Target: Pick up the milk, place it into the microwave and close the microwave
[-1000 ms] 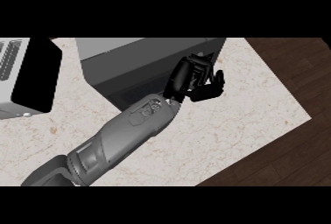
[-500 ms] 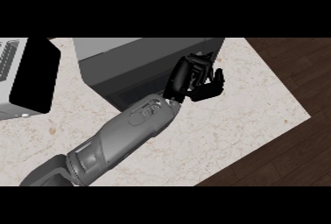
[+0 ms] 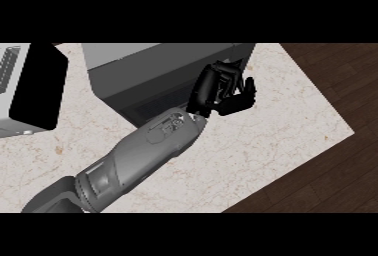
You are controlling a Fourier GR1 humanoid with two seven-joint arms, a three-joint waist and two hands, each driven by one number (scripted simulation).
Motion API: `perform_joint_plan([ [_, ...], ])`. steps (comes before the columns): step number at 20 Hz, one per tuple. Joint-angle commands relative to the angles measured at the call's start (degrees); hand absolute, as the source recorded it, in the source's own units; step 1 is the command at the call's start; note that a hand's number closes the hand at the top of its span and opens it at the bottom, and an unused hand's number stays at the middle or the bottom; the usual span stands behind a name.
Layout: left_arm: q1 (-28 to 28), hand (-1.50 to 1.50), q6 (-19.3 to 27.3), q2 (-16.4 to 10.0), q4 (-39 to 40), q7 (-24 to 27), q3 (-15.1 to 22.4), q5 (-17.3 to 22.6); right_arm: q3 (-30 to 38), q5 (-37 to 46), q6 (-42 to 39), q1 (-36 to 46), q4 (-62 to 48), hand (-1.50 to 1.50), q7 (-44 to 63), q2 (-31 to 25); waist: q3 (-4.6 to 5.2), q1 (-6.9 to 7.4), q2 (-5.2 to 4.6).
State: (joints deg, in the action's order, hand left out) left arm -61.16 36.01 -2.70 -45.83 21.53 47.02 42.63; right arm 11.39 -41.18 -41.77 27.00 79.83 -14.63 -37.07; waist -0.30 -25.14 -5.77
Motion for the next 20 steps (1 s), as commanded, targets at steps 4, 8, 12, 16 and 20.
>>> perform_joint_plan([
  [4, -1.3, 1.50, 7.7, 2.7, 8.0, -1.5, -6.2, 3.4, 1.5, -1.8, -0.2, -0.5, -1.3, -1.50, 0.8, -1.5, 0.04, 2.02, -0.46],
  [8, -1.5, 1.50, 6.2, 1.8, 9.7, -1.9, -5.2, 4.6, 3.3, -2.7, 0.4, 0.0, -1.1, -1.50, 1.0, -3.2, 0.20, 4.01, -0.16],
  [12, -1.3, 1.50, 4.2, 0.5, 10.9, -1.6, -3.2, 5.9, 4.9, -3.8, 0.6, -0.7, -1.3, -1.50, 0.7, -3.8, 0.14, 5.30, -0.33],
  [16, -0.8, 1.50, 1.4, -1.3, 12.1, -2.2, -1.4, 7.4, 6.0, -4.3, 0.6, -1.5, -1.1, -1.50, 1.3, -5.4, 0.23, 6.18, -0.48],
  [20, -1.1, -1.50, -0.5, -2.4, 12.8, -1.9, -0.4, 8.4, 6.7, -5.2, 1.3, -2.0, -0.8, -1.50, 1.6, -5.4, 0.30, 8.19, -0.30],
])
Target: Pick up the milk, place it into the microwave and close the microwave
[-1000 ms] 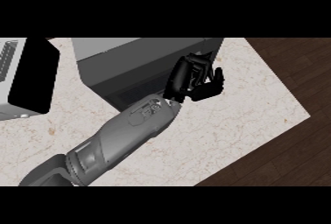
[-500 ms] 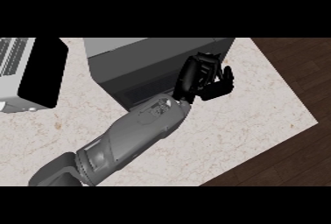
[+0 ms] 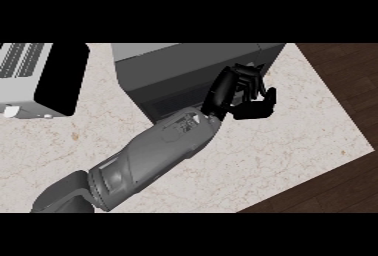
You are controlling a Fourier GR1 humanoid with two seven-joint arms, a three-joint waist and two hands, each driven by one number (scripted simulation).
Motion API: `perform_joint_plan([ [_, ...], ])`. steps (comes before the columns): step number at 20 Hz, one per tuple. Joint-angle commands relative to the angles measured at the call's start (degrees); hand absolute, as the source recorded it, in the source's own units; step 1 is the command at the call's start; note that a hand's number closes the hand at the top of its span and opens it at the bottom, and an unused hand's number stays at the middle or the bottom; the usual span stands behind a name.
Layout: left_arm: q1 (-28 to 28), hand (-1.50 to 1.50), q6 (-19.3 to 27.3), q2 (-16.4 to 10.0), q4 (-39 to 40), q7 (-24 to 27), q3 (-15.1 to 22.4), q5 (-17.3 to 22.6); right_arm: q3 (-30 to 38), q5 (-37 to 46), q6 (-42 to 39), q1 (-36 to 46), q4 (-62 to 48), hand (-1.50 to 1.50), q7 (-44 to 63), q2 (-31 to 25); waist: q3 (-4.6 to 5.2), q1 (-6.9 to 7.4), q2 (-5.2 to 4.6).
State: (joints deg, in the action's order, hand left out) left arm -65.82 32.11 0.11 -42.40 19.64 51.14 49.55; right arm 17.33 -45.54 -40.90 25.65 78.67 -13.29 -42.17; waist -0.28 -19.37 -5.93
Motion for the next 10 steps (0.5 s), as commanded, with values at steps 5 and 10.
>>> perform_joint_plan([
  [5, 4.0, -1.50, 2.1, -6.4, 9.5, 1.3, -4.2, 3.3, 2.3, -1.4, 0.3, -2.3, 0.0, -1.50, 1.0, -2.1, 0.31, 3.88, -0.05],
  [10, 4.5, -1.50, 0.3, -6.5, 9.2, 2.5, -3.6, 5.3, 2.7, -2.5, 0.1, -2.9, 1.1, -1.50, 1.4, -2.7, 0.27, 4.83, -0.09],
])
